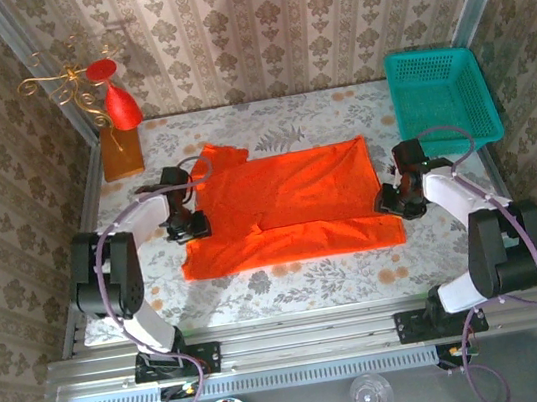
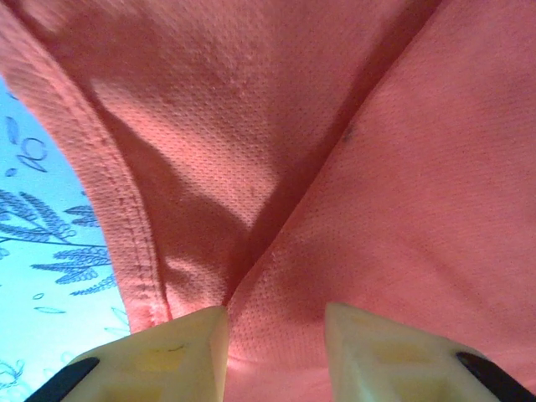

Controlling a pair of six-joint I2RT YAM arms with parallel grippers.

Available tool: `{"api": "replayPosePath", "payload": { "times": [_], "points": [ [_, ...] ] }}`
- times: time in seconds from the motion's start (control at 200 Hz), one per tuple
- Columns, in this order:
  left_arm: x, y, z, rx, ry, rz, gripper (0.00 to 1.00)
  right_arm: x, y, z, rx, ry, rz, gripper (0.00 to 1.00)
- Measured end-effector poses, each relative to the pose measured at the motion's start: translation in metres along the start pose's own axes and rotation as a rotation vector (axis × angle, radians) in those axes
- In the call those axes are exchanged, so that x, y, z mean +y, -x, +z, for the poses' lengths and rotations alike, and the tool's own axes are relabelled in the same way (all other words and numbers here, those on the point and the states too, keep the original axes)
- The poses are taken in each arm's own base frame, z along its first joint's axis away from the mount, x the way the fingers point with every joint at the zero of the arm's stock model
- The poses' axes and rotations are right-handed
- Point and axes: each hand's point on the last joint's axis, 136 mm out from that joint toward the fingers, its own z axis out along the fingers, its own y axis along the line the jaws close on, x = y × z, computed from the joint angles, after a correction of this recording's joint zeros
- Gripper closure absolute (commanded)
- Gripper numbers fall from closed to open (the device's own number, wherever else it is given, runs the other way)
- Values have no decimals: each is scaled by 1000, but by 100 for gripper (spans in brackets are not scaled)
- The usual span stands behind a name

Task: Fold the inside-out t-shirt
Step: Smooth out the T-shirt at the center of the table.

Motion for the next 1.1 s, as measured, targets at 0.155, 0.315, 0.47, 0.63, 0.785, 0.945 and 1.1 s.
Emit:
{"api": "replayPosePath", "payload": {
  "times": [0.155,0.315,0.47,0.63,0.785,0.945,1.1],
  "points": [
    [1,-1,5,33,6,13,65,-8,1,-3,-7,-18,3,57],
    [1,-3,4,43,8,19,63,-14,5,-5,-23,-43,13,57],
    [4,-7,4,62,24,20,60,-23,7,-5,-36,-88,13,56],
    [6,-10,4,75,32,18,61,-36,3,6,3,-158,17,56],
    [5,-11,5,82,27,19,78,-43,-3,17,51,-185,18,60],
    [5,-11,5,83,24,25,94,-38,0,20,61,-166,3,72],
    [3,-9,-3,56,19,29,100,-38,1,19,55,-162,0,92]
  ]
}}
